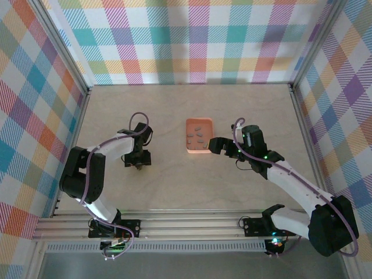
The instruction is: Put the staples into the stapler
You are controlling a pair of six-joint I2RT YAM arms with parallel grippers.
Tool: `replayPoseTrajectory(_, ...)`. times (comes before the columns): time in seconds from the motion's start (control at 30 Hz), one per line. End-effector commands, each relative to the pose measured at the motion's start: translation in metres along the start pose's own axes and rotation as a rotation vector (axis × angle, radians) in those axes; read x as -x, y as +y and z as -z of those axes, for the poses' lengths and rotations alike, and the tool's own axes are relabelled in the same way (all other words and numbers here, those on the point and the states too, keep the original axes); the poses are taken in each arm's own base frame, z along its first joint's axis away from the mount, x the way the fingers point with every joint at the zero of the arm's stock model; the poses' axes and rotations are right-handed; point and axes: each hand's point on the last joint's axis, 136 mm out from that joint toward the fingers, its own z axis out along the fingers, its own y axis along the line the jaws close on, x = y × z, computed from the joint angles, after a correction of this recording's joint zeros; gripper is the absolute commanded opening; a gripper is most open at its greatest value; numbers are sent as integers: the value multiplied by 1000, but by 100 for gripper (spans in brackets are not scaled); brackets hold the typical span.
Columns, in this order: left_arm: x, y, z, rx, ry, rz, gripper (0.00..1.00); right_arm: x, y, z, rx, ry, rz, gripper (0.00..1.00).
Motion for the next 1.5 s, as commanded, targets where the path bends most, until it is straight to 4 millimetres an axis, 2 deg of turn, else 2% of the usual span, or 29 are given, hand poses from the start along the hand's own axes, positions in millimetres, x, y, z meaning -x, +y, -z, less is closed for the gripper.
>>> replayPoseTrajectory(0.0,-1,0,-5,-11,16,25,60,6,12,5,28,-5,37,99)
replayPoseTrajectory(0.27,2,9,3,28,-17,-2,39,7,12,9,23,-19,47,99)
replayPoseTrajectory(0.43,8,1,16,-16,-68,-43,23,9,14,9,25,-24,54,99)
replayPoseTrajectory(0.5,14,-10,30,-46,-117,-90,21,9,15,9,29,-21,53,99)
replayPoseTrajectory(0.6,25,-37,61,-105,-226,-198,21,11,17,9,36,-23,53,99)
replayPoseTrajectory(0.8,32,-109,142,-345,-498,-486,21,20,28,10,67,-41,72,99)
replayPoseTrajectory(0.93,15,-149,186,-554,-703,-769,22,22,36,10,85,-25,84,99)
replayPoseTrajectory(1.03,3,-164,209,-630,-846,-944,20,20,49,9,110,-28,116,97)
replayPoseTrajectory(1.17,-9,-175,214,-669,-895,-1109,19,14,71,6,179,-45,160,95)
replayPoseTrajectory(1.3,-16,-181,217,-687,-934,-1188,19,0,91,1,257,-20,170,82)
replayPoseTrajectory(1.47,-21,-182,213,-674,-935,-1237,19,-9,102,-2,319,-18,137,80)
